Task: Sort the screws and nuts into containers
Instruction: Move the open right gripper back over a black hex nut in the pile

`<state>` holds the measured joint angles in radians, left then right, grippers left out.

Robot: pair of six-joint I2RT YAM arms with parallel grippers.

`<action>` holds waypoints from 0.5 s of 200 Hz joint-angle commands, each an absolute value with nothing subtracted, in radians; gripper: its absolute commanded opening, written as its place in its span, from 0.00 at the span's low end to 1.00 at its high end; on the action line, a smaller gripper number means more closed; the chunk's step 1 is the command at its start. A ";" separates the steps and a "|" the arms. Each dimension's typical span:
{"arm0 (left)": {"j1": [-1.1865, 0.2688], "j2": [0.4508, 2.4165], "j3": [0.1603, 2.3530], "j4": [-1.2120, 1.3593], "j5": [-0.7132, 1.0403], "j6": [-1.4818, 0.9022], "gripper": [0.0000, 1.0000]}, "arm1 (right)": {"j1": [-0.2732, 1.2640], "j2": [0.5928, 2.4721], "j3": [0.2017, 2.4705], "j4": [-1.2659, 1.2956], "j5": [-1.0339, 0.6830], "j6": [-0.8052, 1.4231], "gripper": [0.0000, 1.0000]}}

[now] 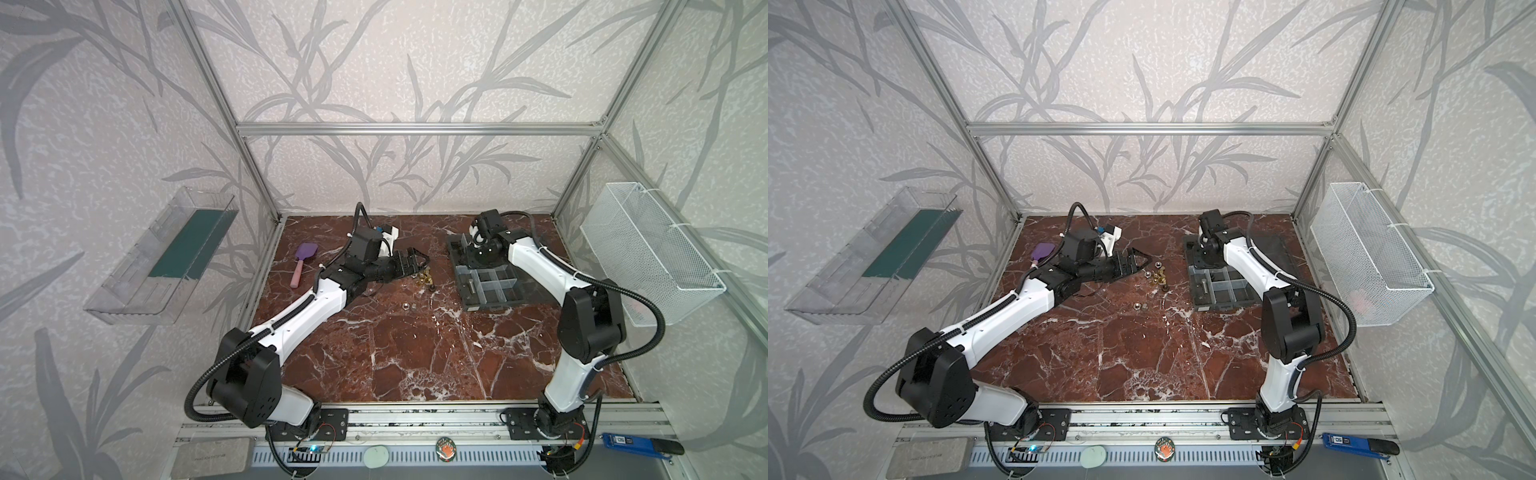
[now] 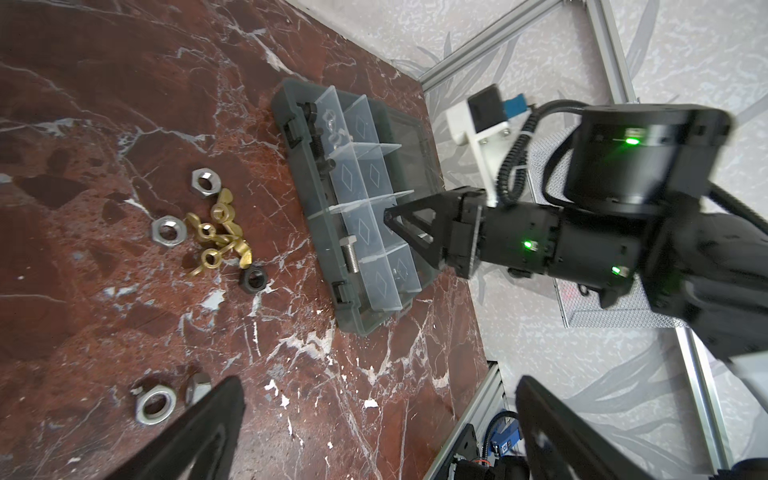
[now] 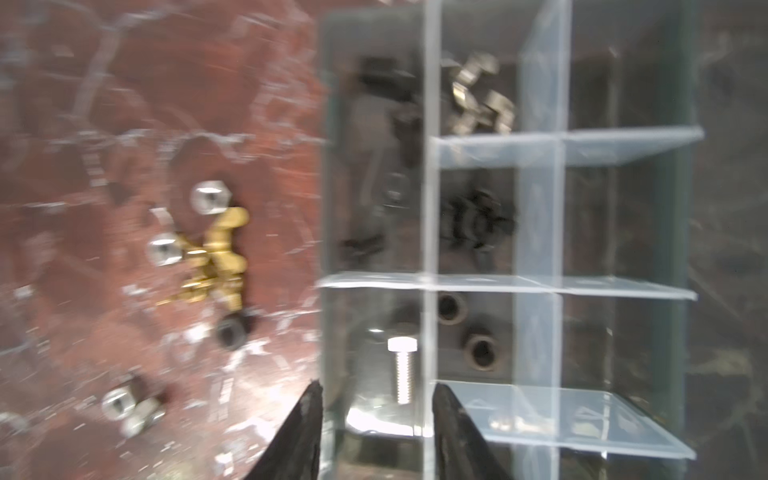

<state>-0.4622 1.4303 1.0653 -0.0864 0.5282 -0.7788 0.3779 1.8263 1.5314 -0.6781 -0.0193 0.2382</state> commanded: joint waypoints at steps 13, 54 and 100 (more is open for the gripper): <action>-0.413 1.367 0.990 -0.066 0.566 -0.807 0.99 | 0.489 1.864 1.574 -0.715 -0.001 0.267 0.44; -0.379 1.295 0.916 -0.062 0.582 -0.798 0.99 | 0.566 2.005 1.665 -0.727 -0.004 0.293 0.45; -0.363 1.252 0.885 -0.063 0.601 -0.801 0.99 | 0.575 2.146 1.748 -0.755 0.023 0.274 0.49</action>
